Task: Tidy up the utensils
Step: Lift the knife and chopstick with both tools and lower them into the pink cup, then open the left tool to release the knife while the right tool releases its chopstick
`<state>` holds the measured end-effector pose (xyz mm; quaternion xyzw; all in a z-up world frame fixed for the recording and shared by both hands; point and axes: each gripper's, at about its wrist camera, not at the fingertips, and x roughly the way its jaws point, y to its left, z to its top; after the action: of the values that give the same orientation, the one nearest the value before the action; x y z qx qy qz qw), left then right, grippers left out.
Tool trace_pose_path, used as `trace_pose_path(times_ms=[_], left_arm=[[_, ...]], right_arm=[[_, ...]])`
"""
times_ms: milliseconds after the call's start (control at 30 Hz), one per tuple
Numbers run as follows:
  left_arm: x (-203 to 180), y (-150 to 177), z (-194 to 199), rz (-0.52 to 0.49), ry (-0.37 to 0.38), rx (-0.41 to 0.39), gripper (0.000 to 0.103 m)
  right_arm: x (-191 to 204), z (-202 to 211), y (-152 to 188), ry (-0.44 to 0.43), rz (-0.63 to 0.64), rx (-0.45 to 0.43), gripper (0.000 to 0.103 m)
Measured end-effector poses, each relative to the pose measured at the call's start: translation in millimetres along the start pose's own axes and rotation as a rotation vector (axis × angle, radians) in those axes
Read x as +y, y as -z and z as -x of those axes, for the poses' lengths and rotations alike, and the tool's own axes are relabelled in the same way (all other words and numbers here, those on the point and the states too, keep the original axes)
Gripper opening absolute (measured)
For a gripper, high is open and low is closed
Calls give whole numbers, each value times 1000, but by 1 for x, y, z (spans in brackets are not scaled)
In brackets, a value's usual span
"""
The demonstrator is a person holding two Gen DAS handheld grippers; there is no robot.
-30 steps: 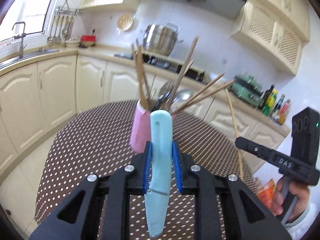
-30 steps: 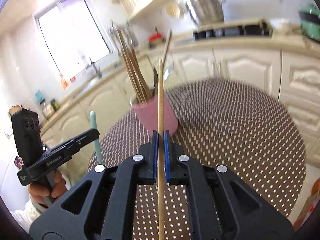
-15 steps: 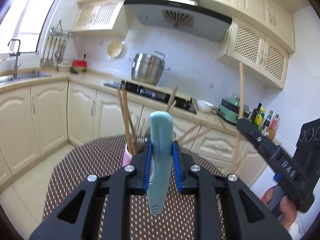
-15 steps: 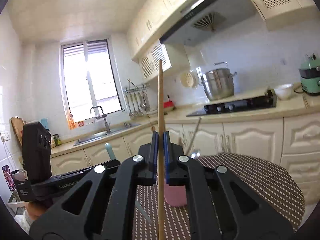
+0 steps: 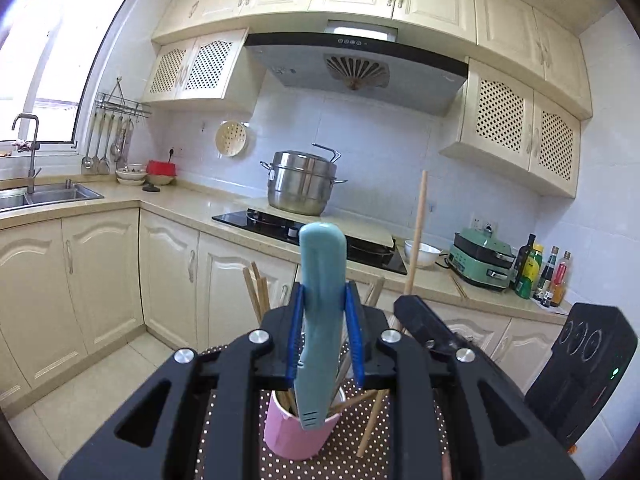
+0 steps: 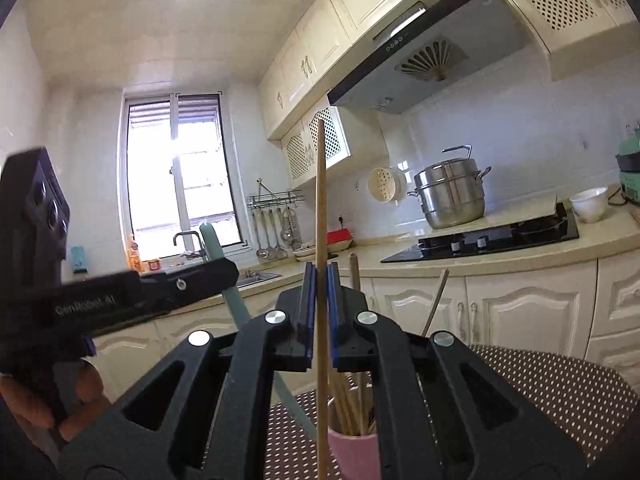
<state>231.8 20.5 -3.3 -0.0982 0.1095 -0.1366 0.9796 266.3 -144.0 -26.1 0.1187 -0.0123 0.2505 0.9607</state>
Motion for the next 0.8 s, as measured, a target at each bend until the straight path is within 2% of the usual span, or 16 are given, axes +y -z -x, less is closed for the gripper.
trace_pose_path(times_ms=[367, 800], left_arm=[[12, 6, -49, 12, -3, 52, 20], [27, 23, -71, 40, -5, 122, 20]], right_arm=[[-6, -27, 0, 55, 78, -74, 6], [-12, -32, 6, 76, 84, -84, 6]])
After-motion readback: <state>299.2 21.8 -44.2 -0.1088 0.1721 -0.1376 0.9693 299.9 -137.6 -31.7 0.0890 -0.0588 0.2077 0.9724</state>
